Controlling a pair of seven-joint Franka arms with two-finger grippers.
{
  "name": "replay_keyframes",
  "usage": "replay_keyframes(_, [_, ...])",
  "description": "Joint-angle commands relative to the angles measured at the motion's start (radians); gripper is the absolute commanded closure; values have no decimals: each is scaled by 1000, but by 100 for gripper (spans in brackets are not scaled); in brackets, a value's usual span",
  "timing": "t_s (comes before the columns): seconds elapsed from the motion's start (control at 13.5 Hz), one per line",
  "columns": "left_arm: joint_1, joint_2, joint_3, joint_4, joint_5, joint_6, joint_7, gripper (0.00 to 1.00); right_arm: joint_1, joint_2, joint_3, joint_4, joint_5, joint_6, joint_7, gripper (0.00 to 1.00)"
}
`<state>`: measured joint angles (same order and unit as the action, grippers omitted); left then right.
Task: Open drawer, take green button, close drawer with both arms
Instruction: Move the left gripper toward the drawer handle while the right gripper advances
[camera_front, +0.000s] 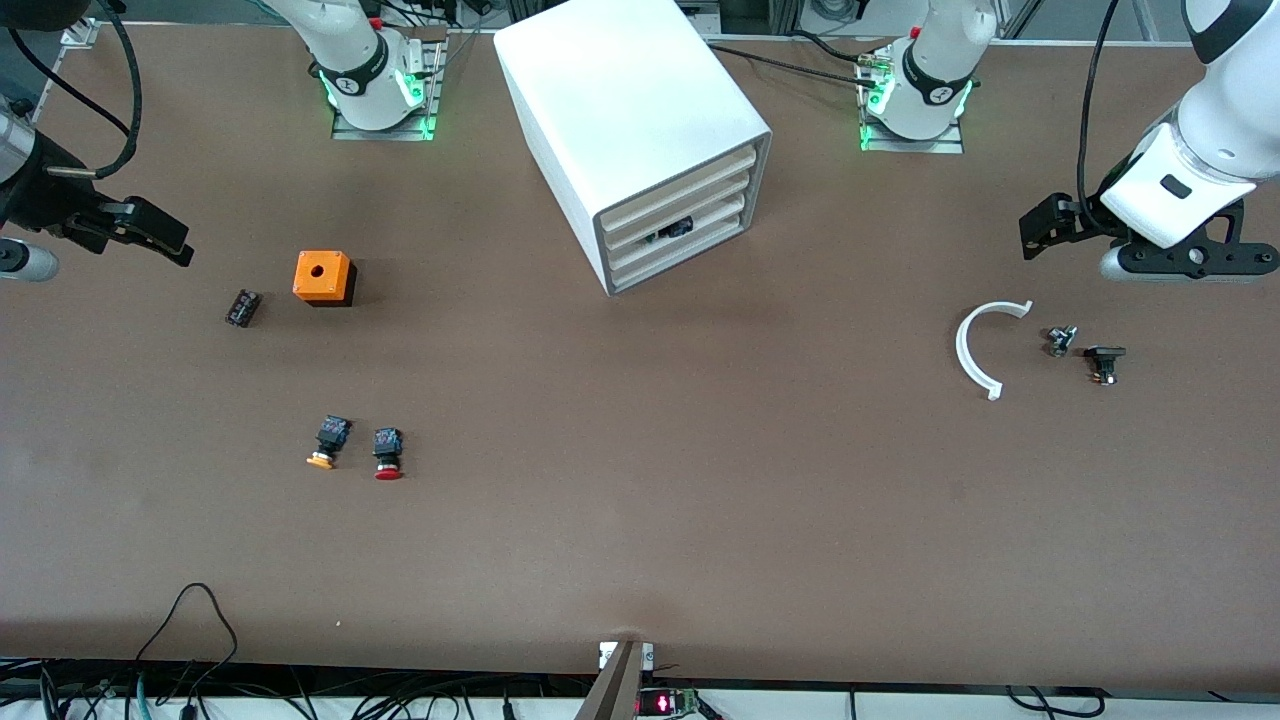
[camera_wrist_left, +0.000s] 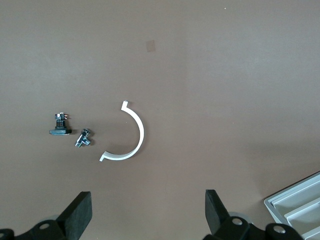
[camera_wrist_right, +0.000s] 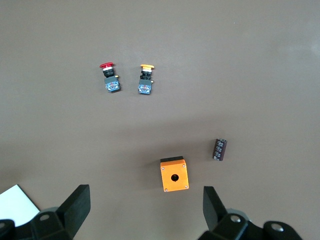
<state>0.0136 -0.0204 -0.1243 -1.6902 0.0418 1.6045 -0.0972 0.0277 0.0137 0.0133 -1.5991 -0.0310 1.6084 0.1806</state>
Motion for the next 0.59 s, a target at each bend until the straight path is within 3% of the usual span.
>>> replay_keyframes(0.0, [0, -4, 0, 15, -11, -21, -3, 0, -3, -14, 7, -21, 38, 36, -10, 0])
replay_keyframes(0.37, [-1, -6, -1, 15, -13, -21, 0, 0, -2, -12, 7, -18, 31, -30, 5, 0])
replay_keyframes(0.52, [-1, -6, -3, 15, -11, -21, -6, 0, 0, 5, 7, -54, -10, 0, -3, 0])
